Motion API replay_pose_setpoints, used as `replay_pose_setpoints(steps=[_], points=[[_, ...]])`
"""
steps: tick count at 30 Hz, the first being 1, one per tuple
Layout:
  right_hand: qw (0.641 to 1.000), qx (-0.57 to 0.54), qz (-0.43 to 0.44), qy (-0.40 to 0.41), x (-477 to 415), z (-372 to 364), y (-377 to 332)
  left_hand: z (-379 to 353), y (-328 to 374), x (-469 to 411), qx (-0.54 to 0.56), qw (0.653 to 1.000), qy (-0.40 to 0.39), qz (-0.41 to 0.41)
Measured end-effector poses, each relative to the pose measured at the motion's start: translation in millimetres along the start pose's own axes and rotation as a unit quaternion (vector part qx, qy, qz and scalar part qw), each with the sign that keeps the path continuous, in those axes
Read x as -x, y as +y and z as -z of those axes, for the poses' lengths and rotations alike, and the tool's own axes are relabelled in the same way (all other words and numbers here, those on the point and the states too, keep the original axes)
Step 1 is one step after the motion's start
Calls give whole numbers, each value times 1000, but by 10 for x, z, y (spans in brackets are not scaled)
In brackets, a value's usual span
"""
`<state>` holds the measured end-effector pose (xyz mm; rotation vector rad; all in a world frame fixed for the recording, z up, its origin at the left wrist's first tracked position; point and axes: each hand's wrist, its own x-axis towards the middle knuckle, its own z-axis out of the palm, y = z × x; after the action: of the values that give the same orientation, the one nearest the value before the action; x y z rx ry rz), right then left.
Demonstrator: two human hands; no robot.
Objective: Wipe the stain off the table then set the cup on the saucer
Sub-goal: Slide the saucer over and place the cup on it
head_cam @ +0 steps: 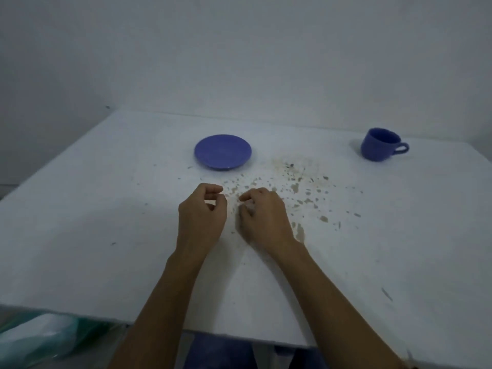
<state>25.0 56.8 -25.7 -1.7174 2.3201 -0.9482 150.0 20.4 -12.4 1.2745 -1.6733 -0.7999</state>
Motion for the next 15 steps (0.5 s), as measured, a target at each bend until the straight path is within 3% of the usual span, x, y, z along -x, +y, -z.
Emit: replay_pose_setpoints(steps=[4, 8, 15], points=[[999, 32, 26, 16, 7, -101, 80, -91, 26, -367, 41, 991, -37, 119], [999, 29, 39, 23, 14, -114, 118, -246, 55, -783, 160, 958, -50, 232], [999, -9, 40, 22, 24, -96, 148, -368, -18, -1158, 280, 917, -74, 274]])
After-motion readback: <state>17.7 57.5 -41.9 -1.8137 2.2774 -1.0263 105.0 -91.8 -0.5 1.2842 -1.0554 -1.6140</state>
